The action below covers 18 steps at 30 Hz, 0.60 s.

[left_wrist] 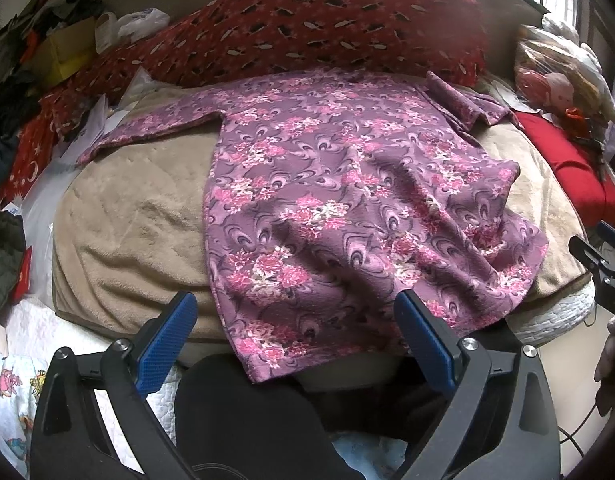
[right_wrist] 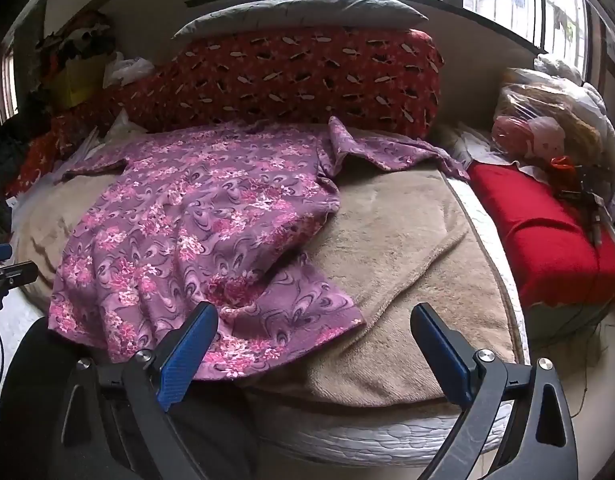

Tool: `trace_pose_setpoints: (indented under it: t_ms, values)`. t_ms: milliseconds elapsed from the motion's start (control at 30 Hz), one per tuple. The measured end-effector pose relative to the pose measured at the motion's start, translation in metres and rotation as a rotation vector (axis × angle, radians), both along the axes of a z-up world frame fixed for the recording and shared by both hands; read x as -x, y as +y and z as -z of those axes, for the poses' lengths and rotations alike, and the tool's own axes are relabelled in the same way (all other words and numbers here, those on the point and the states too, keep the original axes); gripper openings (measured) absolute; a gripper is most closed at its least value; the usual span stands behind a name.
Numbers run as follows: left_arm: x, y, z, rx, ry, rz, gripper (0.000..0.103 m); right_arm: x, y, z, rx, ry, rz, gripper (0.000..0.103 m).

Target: Fold small clothes

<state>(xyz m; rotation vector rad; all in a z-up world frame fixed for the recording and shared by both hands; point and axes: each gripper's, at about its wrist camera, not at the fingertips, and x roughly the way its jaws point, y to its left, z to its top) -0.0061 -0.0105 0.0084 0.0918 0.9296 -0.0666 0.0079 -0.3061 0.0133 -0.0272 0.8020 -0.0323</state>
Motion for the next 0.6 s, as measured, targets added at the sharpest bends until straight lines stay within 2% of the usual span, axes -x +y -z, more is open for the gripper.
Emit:
trace_pose_setpoints:
  t_ms: [400,600]
  values:
    - [-0.0042,-0.0043,0.0042,0.002,0.028,0.005,0.100,-0.0038,0.0002,0.0044,-0.018,0.009,-0.008,0.098]
    - [-0.0054,-0.0065,0.0071,0.000,0.005,0.012,0.100,-0.0061,-0.0008,0.0073,-0.024,0.014,-0.014,0.098]
